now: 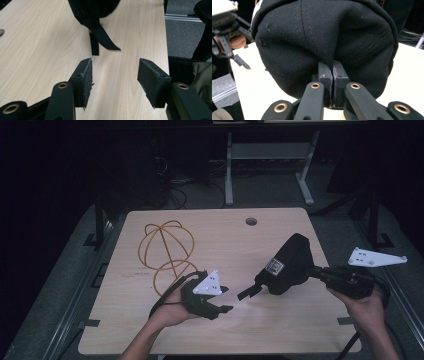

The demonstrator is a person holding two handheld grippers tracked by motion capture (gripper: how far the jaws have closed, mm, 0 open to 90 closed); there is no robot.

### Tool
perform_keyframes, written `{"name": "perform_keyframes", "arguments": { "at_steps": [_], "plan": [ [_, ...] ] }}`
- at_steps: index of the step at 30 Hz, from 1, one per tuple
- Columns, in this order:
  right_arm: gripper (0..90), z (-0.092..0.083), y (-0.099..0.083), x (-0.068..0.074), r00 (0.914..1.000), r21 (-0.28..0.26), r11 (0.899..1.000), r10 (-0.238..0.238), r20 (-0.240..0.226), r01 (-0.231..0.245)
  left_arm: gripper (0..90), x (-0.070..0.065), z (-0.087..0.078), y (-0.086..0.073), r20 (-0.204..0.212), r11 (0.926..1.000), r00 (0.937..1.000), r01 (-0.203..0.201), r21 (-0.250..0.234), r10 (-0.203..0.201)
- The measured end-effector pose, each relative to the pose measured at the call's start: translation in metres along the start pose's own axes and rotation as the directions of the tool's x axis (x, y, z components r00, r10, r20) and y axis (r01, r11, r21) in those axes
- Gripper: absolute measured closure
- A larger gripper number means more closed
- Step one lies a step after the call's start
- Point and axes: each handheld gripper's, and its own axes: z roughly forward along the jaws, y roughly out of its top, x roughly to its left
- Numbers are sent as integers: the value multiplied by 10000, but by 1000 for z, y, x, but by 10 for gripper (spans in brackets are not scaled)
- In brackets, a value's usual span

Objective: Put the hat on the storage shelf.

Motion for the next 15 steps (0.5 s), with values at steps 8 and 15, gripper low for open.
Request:
{"name": "perform_keyframes", "arguments": {
  "at_steps": [8,15],
  "plan": [
    [881,7,20,0,9999,142,9998,-140,31,139,431,-3,4,-12,-147,9999,9998,-109,120,110],
    [881,21,42,3,9994,325,9988,-353,-7,353,424,-7,8,-19,-25,9999,10000,-50,106,50]
  ]
}}
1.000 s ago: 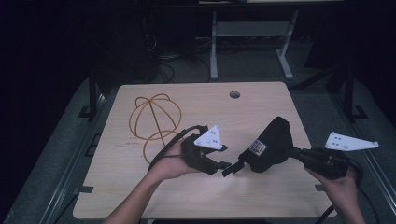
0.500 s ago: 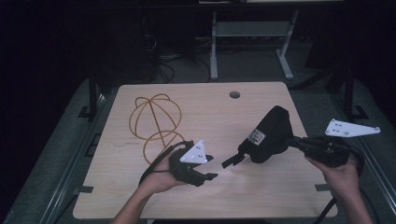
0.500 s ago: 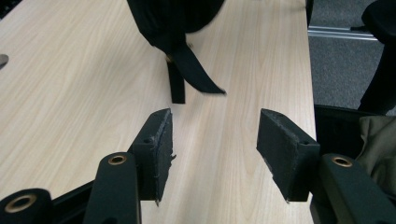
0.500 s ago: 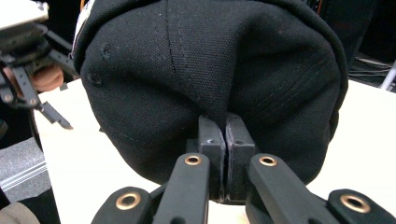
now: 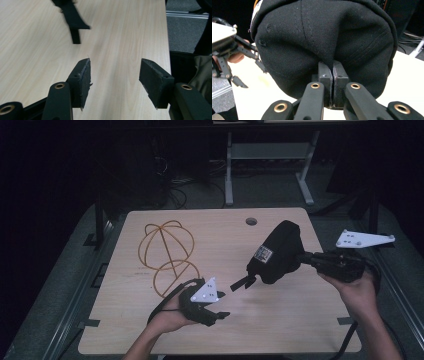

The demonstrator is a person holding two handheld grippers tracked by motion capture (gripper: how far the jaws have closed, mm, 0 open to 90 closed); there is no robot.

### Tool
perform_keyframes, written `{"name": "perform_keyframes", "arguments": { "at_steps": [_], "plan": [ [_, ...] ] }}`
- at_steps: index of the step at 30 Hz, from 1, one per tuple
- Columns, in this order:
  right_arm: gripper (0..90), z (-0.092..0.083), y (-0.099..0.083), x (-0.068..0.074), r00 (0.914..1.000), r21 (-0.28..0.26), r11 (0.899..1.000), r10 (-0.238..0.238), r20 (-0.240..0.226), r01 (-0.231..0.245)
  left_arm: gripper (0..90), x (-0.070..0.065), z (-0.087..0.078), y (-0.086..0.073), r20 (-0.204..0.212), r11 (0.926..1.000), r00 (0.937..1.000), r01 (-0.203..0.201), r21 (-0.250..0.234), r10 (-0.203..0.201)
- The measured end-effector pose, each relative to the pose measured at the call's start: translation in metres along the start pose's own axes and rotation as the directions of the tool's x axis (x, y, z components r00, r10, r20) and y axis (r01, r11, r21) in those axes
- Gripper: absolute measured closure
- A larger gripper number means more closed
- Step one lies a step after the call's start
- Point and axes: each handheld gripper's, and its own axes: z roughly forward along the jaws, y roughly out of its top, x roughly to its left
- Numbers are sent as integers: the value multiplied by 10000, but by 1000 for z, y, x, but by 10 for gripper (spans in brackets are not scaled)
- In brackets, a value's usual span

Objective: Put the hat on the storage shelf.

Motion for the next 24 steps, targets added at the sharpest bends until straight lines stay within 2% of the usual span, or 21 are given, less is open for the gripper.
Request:
{"name": "perform_keyframes", "arguments": {
  "at_steps": [5,13,15,24],
  "plan": [
    [881,14,20,5,9996,100,9996,-274,-122,275,408,-5,6,-4,131,10000,9999,43,82,-44],
    [881,28,48,12,9968,164,9972,-728,-330,734,393,-9,10,-2,224,9998,9997,-120,188,116],
    [880,34,58,15,9950,180,9959,-883,-459,892,388,-10,11,-2,247,9999,9997,-42,144,39],
    [880,65,92,33,9828,422,9862,-1556,-996,1604,373,-13,17,-4,272,9991,9994,-225,353,215]
  ]
}}
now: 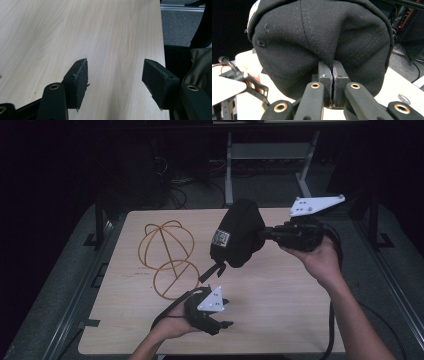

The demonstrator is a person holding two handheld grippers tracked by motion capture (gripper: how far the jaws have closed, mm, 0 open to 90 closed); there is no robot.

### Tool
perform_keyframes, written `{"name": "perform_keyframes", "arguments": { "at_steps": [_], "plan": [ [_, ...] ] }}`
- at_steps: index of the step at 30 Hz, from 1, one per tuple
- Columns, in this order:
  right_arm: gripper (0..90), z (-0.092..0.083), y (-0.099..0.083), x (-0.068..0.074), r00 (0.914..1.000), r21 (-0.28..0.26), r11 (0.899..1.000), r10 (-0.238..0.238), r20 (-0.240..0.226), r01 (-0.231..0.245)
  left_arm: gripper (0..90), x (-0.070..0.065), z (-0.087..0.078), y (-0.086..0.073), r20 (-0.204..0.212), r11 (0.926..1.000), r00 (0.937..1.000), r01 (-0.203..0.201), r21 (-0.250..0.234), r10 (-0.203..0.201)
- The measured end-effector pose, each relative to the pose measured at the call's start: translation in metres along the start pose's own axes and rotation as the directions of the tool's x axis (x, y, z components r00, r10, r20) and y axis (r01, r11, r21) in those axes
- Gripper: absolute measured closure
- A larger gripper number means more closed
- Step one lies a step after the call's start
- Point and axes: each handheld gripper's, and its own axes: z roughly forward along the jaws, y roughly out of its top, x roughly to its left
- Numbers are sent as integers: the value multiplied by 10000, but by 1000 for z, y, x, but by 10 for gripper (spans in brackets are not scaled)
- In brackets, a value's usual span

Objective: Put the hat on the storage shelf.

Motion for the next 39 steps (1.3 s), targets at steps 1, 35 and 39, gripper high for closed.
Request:
{"name": "perform_keyframes", "arguments": {
  "at_steps": [1,35,39],
  "plan": [
    [880,2,3,1,10000,22,10000,-31,-25,31,371,0,0,0,0,10000,10000,0,0,0],
    [880,122,117,43,9702,890,9831,-1397,-1981,1597,366,-1,6,0,306,9995,9992,-255,180,249],
    [878,134,124,46,9681,1049,9801,-1444,-2047,1684,365,-1,8,-1,313,9998,9994,-155,121,152]
  ]
}}
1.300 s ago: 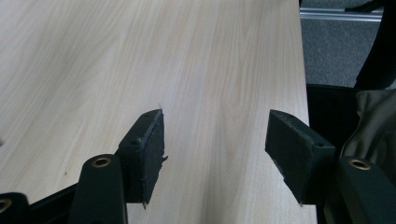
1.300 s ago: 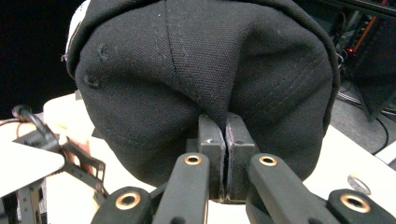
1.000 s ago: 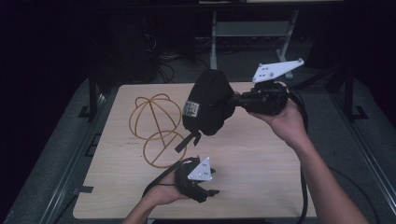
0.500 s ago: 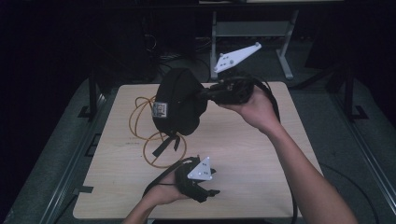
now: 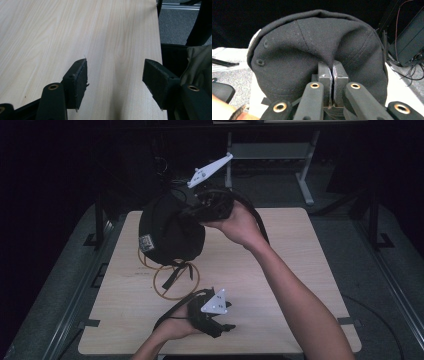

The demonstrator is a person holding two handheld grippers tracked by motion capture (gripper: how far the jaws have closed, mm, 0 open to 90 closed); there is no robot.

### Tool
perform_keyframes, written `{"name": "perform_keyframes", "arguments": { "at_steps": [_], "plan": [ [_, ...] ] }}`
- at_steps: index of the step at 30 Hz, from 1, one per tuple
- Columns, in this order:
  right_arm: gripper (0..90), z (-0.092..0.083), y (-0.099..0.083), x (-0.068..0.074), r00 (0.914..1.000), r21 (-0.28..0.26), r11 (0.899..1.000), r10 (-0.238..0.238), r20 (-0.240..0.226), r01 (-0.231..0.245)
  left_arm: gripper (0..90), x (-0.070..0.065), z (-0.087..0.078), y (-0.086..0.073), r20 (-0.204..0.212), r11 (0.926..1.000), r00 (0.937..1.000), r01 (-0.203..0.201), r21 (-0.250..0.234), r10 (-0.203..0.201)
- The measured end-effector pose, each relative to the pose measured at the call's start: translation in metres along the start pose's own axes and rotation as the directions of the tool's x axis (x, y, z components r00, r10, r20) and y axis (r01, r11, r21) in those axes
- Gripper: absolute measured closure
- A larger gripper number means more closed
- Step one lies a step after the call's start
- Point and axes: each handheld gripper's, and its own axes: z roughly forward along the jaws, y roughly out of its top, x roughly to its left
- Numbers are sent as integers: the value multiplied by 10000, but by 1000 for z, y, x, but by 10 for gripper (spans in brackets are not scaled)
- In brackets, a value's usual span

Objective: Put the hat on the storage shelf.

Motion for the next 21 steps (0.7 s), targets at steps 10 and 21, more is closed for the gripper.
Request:
{"name": "perform_keyframes", "arguments": {
  "at_steps": [10,21],
  "plan": [
    [873,43,20,-1,10000,691,9976,-10,-39,13,365,2,0,0,22,9995,9997,-255,194,255],
    [836,76,31,5,9996,530,9982,290,45,-292,366,4,0,-2,94,10000,10000,10,35,-10]
  ]
}}
